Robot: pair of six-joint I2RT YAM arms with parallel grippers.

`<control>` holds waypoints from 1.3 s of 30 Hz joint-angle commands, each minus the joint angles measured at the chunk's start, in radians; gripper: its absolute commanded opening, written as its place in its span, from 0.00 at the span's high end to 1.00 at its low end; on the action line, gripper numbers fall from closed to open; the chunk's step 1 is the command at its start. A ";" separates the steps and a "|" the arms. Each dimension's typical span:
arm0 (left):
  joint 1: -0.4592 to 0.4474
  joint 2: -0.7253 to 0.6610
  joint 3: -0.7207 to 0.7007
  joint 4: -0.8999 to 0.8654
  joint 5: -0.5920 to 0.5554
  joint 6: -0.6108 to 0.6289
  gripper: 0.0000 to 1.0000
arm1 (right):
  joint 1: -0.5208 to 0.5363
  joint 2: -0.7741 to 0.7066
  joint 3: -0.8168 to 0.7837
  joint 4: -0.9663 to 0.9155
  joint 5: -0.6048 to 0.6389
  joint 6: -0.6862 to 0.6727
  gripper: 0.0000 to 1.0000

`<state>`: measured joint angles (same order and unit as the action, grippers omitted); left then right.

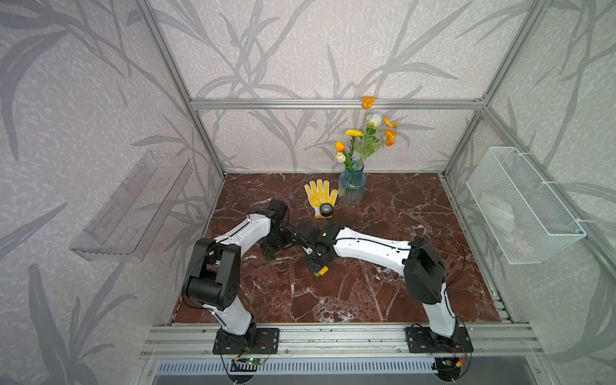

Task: Assemble a carrot with lego
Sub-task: Assemble the lego brick with the lego brick.

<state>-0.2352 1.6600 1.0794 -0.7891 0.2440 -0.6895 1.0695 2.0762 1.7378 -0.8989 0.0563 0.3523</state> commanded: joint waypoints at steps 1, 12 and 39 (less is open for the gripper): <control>0.004 -0.021 -0.015 -0.004 0.008 0.011 0.00 | 0.007 0.024 0.024 -0.035 0.014 0.020 0.69; 0.004 -0.022 -0.024 0.005 0.016 0.012 0.00 | 0.006 0.056 0.055 -0.053 0.021 0.019 0.69; 0.004 -0.019 -0.051 0.050 0.052 -0.009 0.00 | -0.006 -0.073 -0.230 0.214 -0.001 -0.035 0.69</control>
<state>-0.2344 1.6600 1.0424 -0.7464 0.2855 -0.6918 1.0657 1.9820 1.5452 -0.6819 0.0662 0.3195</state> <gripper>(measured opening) 0.995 0.345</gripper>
